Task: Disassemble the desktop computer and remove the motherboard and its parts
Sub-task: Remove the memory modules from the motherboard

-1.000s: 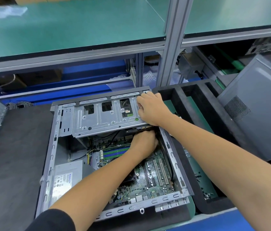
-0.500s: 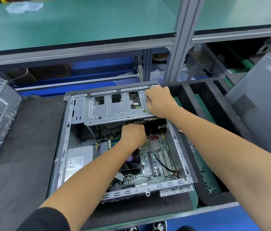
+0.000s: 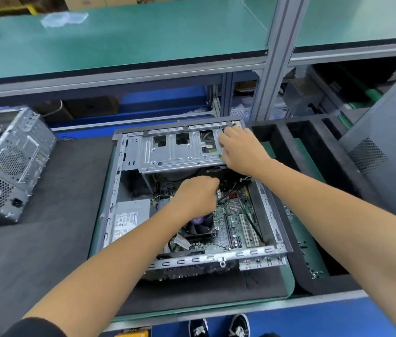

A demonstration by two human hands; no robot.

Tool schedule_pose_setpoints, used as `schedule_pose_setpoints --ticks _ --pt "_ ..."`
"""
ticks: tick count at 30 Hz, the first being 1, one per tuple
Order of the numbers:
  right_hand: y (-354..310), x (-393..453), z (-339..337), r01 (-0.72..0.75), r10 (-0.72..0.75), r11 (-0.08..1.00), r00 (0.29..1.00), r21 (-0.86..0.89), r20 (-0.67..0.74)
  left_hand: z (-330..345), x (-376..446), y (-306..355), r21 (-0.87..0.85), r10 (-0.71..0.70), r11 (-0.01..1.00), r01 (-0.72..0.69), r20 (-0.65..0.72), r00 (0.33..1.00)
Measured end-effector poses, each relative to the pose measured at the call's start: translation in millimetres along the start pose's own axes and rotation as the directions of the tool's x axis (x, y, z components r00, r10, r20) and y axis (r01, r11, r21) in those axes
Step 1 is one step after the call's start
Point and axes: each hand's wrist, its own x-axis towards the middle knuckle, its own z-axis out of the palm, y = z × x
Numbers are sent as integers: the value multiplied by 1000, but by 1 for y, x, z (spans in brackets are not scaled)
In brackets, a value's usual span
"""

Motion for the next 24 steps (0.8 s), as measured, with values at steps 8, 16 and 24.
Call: schedule_pose_setpoints --ticks 8,16,24 --pt "-11 -25 0 -9 0 988 999 157 53 -3 -15 56 -82 668 737 -671 -66 741" --pt "-12 -26 2 -40 32 984 998 174 45 10 -7 52 -14 619 784 -621 -61 783" --pt "-16 -28 1 -20 19 987 1000 157 7 14 -2 36 -127 556 831 -542 127 822"
